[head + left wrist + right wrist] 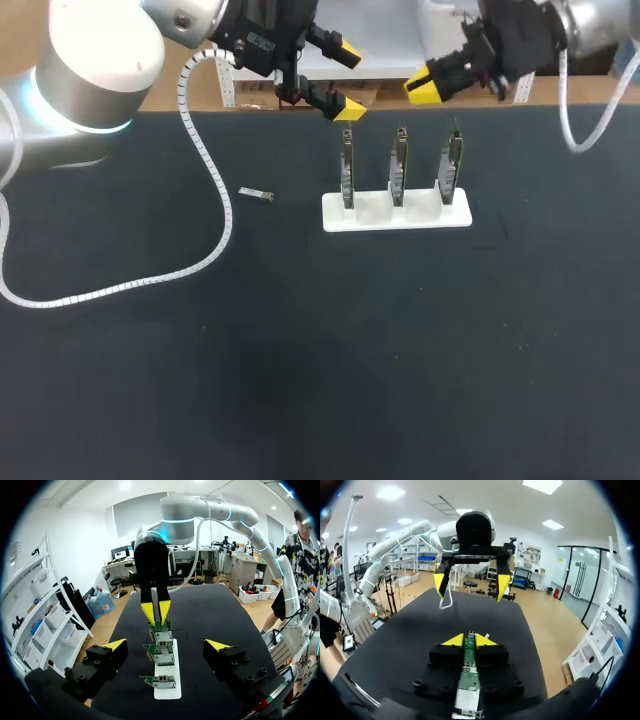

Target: Pick up the optical module with the left hand, and insert it into the network port with the right hand.

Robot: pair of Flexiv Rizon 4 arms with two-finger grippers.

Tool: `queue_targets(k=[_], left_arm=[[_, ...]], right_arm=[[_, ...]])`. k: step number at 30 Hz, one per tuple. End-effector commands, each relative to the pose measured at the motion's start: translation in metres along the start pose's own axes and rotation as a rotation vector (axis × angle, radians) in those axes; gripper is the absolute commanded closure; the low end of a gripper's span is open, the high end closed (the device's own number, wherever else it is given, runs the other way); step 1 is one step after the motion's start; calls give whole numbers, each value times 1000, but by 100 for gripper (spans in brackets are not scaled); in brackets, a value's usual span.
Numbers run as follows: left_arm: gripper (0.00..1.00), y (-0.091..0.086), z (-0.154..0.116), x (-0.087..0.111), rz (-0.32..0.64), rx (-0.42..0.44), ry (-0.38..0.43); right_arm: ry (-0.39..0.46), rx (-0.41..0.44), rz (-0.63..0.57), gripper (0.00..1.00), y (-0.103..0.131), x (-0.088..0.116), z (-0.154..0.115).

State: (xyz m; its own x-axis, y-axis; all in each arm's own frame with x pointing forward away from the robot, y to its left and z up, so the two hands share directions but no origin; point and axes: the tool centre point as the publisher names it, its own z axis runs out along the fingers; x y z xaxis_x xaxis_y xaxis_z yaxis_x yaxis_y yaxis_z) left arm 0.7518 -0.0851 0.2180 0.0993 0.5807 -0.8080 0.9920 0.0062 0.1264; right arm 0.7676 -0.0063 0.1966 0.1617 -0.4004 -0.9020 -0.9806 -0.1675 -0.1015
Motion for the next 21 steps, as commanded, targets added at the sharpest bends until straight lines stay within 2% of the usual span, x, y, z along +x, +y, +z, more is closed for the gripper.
queue_targets(k=[1, 9, 14, 21], left_arm=[[0, 2, 1, -1, -1, 5, 7], [0, 2, 1, -1, -1, 5, 7], [0, 2, 1, -1, -1, 5, 7], [0, 2, 1, -1, -1, 5, 7]], right_arm=[[32, 18, 8, 0, 9, -5, -10], [43, 32, 40, 0, 21, 4, -29], [78, 56, 86, 0, 30, 17, -49], [122, 91, 116, 0, 39, 25, -80]])
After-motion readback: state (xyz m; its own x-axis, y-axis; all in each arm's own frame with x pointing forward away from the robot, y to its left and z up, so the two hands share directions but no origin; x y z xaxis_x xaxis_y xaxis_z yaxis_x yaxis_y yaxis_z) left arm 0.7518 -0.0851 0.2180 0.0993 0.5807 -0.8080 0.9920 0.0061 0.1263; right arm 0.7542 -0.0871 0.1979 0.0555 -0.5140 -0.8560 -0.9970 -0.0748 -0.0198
